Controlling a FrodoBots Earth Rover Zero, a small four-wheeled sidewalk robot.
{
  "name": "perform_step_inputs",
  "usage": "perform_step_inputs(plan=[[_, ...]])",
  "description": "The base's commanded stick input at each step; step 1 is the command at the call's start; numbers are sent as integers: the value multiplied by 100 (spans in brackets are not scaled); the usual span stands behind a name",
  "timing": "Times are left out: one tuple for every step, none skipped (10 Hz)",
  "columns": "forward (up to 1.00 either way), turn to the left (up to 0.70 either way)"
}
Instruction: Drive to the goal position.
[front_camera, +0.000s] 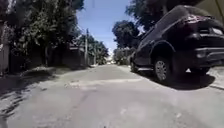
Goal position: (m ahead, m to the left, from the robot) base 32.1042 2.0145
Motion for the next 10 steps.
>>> perform_step_inputs(plan=[[100,0],[100,0],[100,0],[100,0],[100,0],[100,0],[100,0],[100,0],[100,0],[100,-5]])
